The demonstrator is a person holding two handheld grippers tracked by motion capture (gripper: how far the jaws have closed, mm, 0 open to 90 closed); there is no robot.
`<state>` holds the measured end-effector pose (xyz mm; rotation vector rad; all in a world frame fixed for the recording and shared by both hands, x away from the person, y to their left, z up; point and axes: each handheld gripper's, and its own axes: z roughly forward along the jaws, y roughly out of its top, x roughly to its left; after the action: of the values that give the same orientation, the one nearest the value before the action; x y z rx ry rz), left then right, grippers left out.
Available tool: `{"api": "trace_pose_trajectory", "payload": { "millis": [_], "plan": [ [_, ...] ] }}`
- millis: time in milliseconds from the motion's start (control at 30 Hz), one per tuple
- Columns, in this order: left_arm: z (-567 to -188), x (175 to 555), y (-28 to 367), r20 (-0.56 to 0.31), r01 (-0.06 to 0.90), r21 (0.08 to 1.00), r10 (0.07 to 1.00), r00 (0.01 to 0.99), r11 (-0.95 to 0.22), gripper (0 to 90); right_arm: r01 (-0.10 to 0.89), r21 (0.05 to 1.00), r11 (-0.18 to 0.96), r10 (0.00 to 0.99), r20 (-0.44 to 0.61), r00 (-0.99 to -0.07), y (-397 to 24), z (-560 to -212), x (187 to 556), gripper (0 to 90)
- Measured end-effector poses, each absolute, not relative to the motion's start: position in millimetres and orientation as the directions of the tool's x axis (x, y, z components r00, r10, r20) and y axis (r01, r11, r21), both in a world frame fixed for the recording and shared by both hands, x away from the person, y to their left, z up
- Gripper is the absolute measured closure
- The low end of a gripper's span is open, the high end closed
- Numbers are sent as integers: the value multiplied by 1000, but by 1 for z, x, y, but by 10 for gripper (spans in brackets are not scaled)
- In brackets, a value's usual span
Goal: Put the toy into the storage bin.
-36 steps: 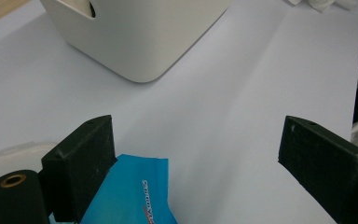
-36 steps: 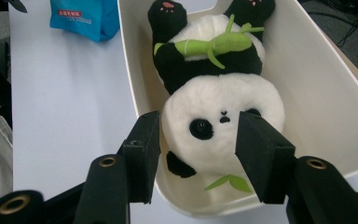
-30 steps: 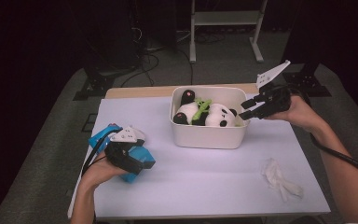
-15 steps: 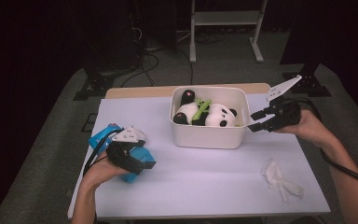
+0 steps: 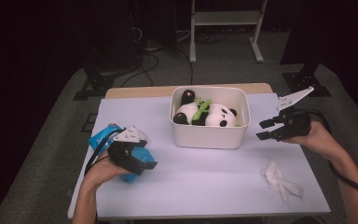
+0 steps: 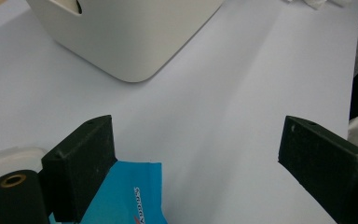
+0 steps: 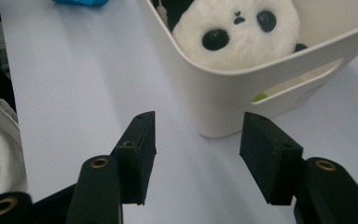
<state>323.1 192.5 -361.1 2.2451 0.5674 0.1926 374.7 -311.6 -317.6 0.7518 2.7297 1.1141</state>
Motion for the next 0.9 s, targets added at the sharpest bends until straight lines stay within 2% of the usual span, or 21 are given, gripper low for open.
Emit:
{"api": "trace_pose_trajectory", "payload": {
  "millis": [900],
  "plan": [
    [-366, 325, 187, -51, 340, 730, 448, 892, -593, 97, 483, 684, 547, 549, 143, -824, -331, -368, 343, 430]
  ]
}}
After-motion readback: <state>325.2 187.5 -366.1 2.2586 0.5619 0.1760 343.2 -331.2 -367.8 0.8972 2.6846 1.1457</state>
